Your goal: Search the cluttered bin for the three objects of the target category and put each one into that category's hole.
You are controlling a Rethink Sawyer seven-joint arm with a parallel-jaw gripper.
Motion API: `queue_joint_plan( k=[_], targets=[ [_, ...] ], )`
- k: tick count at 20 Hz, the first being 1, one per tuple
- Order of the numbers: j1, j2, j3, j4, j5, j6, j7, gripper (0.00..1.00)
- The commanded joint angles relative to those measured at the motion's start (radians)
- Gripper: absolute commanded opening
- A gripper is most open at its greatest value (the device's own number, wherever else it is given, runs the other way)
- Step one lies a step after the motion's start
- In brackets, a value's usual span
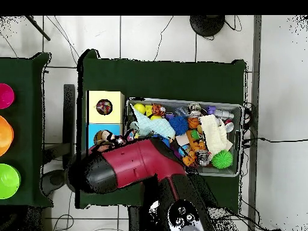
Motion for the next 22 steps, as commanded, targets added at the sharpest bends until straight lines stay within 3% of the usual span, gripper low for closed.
queue_joint_plan(
  k=[1, 11, 22],
  targets=[
    [0.070, 0.103, -0.135, 0.017, 0.020, -0.100, 0.339, 0.00],
    [0.147, 0.207, -0.186, -0.084, 0.037, -0.150, 0.358, 0.00],
    [0.218, 0.236, -0.231, -0.196, 0.076, -0.069, 0.355, 0.00]
  ],
)
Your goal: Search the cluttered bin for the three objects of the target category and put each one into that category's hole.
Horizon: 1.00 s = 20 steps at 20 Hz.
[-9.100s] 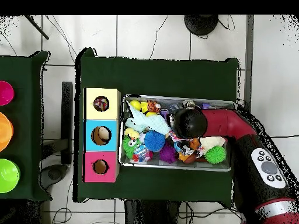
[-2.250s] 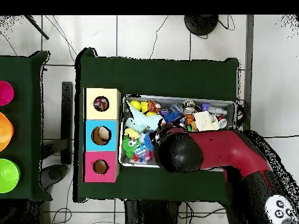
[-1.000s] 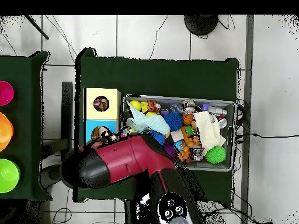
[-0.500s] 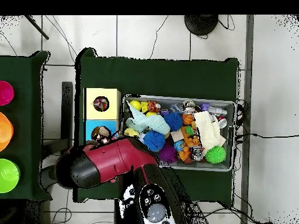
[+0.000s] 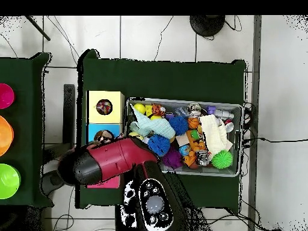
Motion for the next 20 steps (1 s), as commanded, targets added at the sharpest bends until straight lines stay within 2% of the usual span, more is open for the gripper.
queue_joint_plan(
  k=[1, 7, 13, 20],
  targets=[
    [0.034, 0.046, -0.065, -0.124, 0.061, 0.061, 0.230, 0.00],
    [0.087, 0.051, -0.103, -0.184, 0.084, 0.113, 0.232, 0.00],
    [0.118, 0.088, -0.127, -0.263, 0.106, 0.156, 0.214, 0.00],
    [0.135, 0.135, -0.149, -0.320, 0.121, 0.156, 0.191, 0.00]
  ],
)
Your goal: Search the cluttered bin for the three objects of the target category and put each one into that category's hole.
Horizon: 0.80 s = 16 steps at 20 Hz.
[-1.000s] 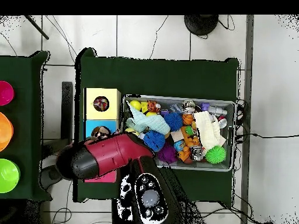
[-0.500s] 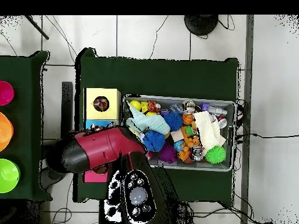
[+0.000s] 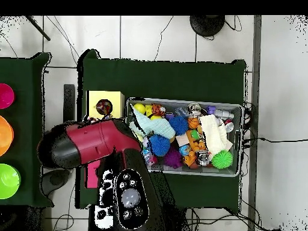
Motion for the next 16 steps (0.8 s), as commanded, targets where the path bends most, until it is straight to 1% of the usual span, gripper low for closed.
queue_joint_plan(
  k=[1, 4, 7, 12, 16],
  targets=[
    [0.000, 0.092, -0.045, -0.106, 0.037, 0.118, 0.189, 0.00],
    [0.008, 0.116, -0.052, -0.129, 0.039, 0.109, 0.187, 0.00],
    [0.013, 0.125, -0.056, -0.118, 0.043, 0.082, 0.188, 0.00],
    [0.015, 0.164, -0.061, -0.133, 0.041, 0.041, 0.184, 0.00],
    [0.010, 0.181, -0.065, -0.127, 0.038, 0.007, 0.182, 0.00]
  ],
)
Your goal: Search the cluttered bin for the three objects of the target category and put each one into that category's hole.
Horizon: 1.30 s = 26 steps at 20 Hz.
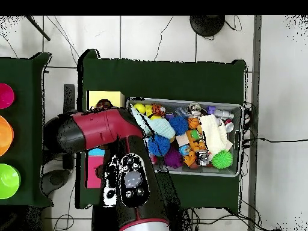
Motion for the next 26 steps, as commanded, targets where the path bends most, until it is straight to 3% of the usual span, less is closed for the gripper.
queue_joint_plan(
  k=[1, 21, 26],
  targets=[
    [-0.006, 0.082, -0.019, -0.017, 0.019, -0.003, 0.184, 0.00],
    [0.008, 0.170, -0.035, -0.011, 0.029, -0.128, 0.216, 0.00],
    [0.027, 0.171, -0.047, -0.041, 0.043, -0.102, 0.218, 0.00]
  ],
)
